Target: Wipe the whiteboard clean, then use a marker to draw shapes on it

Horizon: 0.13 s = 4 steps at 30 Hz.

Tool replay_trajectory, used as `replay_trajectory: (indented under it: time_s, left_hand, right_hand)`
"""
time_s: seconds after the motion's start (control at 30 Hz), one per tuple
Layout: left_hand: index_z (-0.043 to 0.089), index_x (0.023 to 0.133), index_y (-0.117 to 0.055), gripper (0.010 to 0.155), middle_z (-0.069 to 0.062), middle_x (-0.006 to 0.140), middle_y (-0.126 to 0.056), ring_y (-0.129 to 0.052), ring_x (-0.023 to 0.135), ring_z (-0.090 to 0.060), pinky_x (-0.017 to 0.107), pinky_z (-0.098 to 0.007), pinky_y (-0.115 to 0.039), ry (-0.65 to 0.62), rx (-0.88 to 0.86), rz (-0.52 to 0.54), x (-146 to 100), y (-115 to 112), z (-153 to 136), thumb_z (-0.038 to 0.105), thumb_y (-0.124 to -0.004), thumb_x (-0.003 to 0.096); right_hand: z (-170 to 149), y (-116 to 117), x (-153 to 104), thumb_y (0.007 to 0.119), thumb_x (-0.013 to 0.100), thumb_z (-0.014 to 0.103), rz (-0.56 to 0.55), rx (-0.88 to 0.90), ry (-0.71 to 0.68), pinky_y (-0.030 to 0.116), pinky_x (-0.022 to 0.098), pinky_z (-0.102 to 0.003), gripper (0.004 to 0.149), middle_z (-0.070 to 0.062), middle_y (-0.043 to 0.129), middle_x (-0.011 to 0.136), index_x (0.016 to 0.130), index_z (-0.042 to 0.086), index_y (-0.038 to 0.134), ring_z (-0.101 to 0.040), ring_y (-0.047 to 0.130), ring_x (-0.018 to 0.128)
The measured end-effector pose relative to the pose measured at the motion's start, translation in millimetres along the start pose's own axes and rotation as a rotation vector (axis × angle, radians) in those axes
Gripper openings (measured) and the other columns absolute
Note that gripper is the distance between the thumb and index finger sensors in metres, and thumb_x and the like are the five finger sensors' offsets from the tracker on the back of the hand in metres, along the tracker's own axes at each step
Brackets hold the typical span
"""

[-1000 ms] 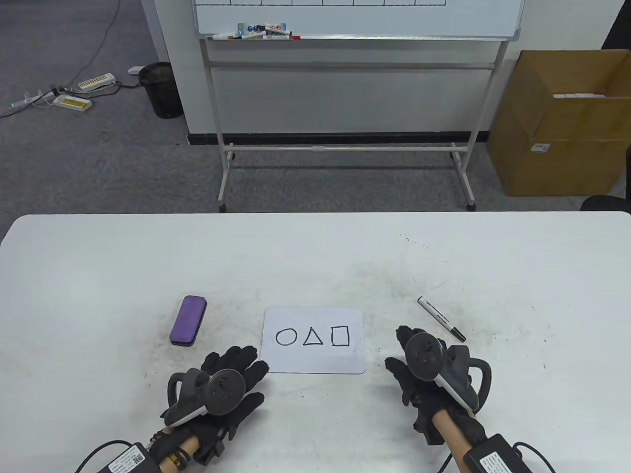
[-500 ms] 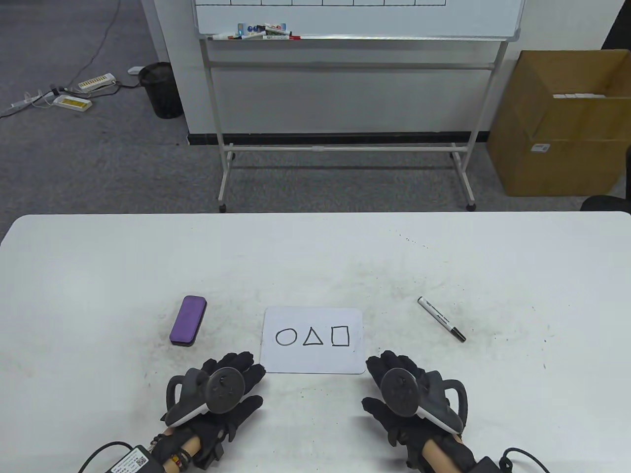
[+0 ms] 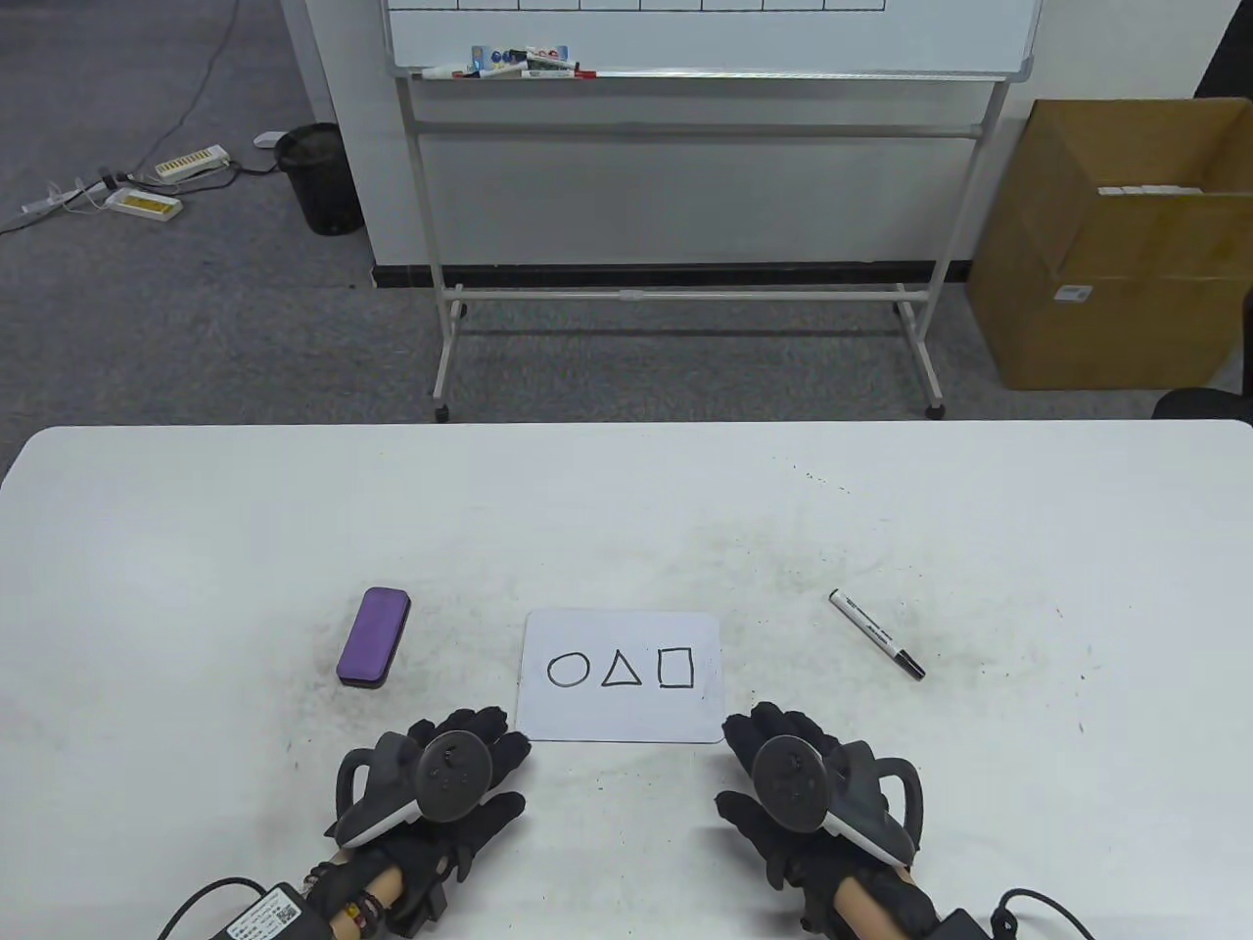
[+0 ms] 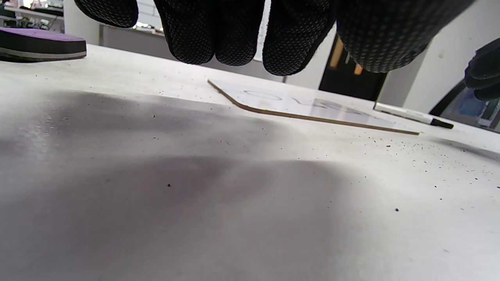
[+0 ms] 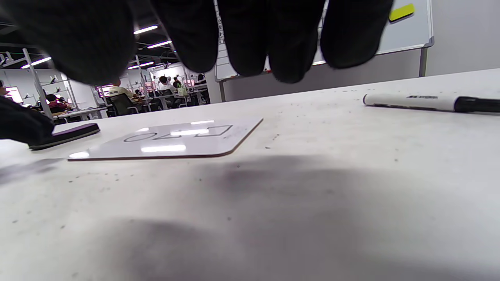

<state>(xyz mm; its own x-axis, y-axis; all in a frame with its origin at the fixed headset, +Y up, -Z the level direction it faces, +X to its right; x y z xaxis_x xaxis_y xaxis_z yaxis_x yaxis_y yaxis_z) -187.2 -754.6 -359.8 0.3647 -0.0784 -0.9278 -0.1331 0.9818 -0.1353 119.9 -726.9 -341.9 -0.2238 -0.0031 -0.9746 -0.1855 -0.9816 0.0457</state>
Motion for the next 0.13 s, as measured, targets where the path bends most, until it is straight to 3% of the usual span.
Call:
replay_trajectory:
  time_s: [0.13]
  left_hand:
    - [0.030, 0.099, -0.069, 0.067, -0.007, 0.115, -0.061, -0.064, 0.108, -0.035, 0.075, -0.067, -0.050, -0.001, -0.002, -0.002, 0.3, 0.3, -0.3, 0.053, -0.075, 0.0369]
  right_hand:
    - [-2.1, 4.0, 1.1, 0.079, 0.036, 0.058, 0.012, 0.004, 0.006, 0.065, 0.070, -0.055, 0.077, -0.007, 0.063, 0.110, 0.104, 0.027, 0.061, -0.037, 0.072, 0.102]
Point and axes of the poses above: the tracker on the back of each hand, its own z axis roughly to the thumb side, its own x axis roughly from the wrist to the fingertips, y = z × x, the point moved 5 cm from there along x, roughly from the wrist to the fingertips
